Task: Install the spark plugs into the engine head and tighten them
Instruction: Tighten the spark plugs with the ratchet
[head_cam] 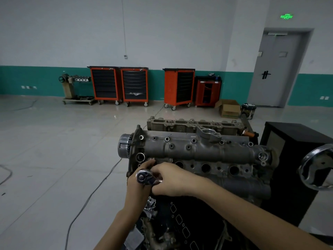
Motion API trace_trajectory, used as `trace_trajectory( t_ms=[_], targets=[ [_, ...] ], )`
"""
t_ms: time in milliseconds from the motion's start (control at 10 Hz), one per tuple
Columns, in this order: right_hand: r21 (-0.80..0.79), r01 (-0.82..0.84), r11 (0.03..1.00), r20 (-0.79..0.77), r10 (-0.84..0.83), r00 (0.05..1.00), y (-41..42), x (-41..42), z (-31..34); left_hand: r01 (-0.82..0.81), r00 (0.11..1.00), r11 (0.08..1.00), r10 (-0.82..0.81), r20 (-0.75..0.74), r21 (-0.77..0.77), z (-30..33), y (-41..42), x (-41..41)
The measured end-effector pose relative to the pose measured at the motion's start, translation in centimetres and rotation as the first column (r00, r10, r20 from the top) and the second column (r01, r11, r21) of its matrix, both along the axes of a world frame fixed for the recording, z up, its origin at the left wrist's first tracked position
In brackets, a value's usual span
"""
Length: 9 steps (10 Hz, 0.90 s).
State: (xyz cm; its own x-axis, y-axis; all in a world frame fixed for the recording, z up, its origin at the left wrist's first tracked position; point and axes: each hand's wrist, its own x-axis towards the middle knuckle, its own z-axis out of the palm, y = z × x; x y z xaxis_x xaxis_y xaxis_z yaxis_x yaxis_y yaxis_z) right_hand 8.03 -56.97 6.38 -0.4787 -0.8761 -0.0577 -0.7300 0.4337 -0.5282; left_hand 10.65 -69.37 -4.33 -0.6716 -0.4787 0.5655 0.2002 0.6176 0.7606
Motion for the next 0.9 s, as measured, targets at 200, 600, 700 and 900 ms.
trace_trajectory(
  t_ms=[200,600,700,900],
  targets=[
    [0.129,0.074,0.989,-0.816,0.063,0.575,0.8,0.9,1.7,0.040,0.999,0.999,-0.039,-0.022,0.021,1.3,0.6,0.6],
    [-0.068,-0.008,0.998,-0.987,-0.066,0.145,-1.3,-1.1,5.7,0.055,0.997,0.977,-0.066,0.050,0.207,1.5,0.2,1.4],
    [-0.119,0.115,0.986,-0.968,-0.141,0.209,0.9,-0.4,5.5,-0.086,0.996,0.944,0.093,-0.006,0.320,1.3,1.7,0.6],
    [0.049,0.340,0.939,-0.778,-0.177,0.603,4.9,1.2,2.5,-0.063,0.988,0.914,0.113,-0.101,0.402,0.5,2.6,-0.3]
  ],
)
